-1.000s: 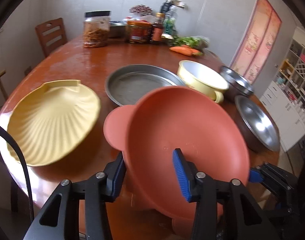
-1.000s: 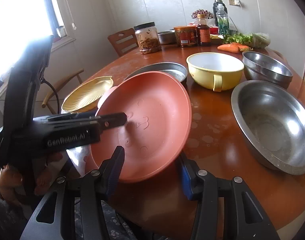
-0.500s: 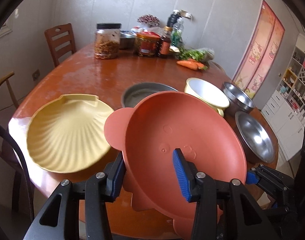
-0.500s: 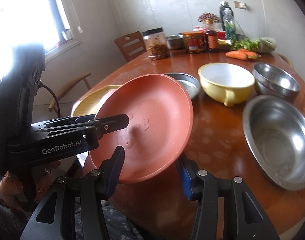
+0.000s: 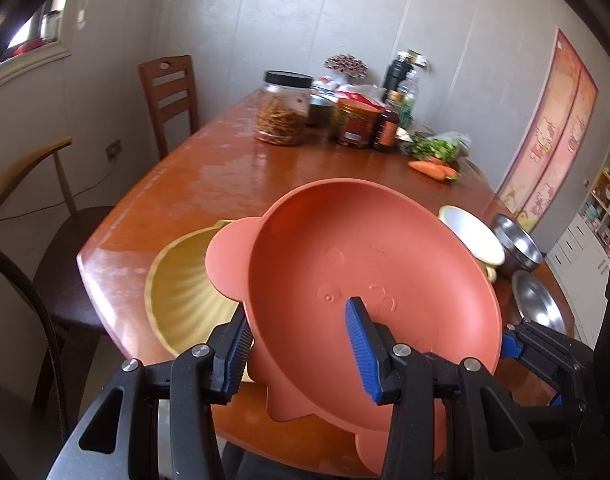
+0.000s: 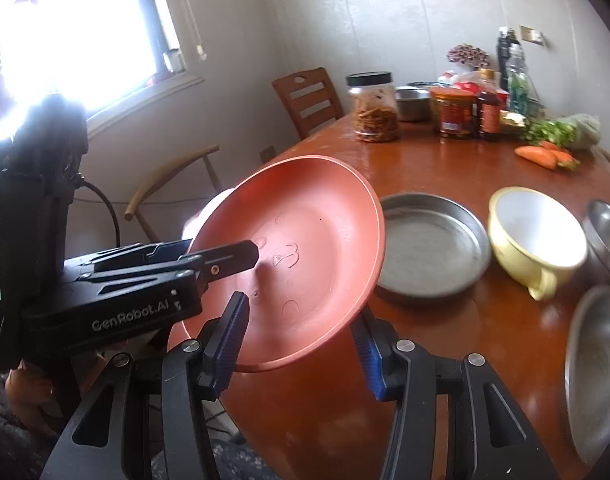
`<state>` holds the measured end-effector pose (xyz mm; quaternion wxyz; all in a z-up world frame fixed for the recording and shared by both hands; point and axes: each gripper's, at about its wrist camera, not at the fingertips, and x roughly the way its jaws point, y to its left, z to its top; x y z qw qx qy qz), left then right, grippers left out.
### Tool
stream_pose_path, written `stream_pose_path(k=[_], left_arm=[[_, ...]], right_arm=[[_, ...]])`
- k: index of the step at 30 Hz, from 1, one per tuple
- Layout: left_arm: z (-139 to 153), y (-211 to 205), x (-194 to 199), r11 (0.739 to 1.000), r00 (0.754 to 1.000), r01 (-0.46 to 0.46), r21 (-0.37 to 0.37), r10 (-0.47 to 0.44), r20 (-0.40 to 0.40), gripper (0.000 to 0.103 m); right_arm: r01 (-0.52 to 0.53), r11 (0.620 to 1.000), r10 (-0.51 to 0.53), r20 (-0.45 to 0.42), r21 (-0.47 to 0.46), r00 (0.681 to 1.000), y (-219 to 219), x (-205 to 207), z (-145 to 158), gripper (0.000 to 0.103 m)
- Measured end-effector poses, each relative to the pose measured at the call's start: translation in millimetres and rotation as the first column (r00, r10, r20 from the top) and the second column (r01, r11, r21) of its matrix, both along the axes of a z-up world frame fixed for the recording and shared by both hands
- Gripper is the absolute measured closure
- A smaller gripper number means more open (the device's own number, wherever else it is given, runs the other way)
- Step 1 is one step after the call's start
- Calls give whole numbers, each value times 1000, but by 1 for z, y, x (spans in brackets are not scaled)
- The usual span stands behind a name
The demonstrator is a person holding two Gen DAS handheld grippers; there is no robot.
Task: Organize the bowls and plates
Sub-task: 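Lift the orange plate and carry it over the yellow shell plate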
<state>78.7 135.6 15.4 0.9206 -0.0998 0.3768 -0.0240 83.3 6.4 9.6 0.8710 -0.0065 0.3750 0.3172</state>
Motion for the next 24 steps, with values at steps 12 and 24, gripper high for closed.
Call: stream_pose_path(k=[12,24], left_arm=[[-10,59,11,993,993,-117,-8,117,-26,58],[-30,80,25,986,984,-165,-6,164,-73,58]], right_arm=[[-120,992,120,-13,-30,993,68,37,-7,50],[-191,981,189,-51,-44,981,99,70,-30,50]])
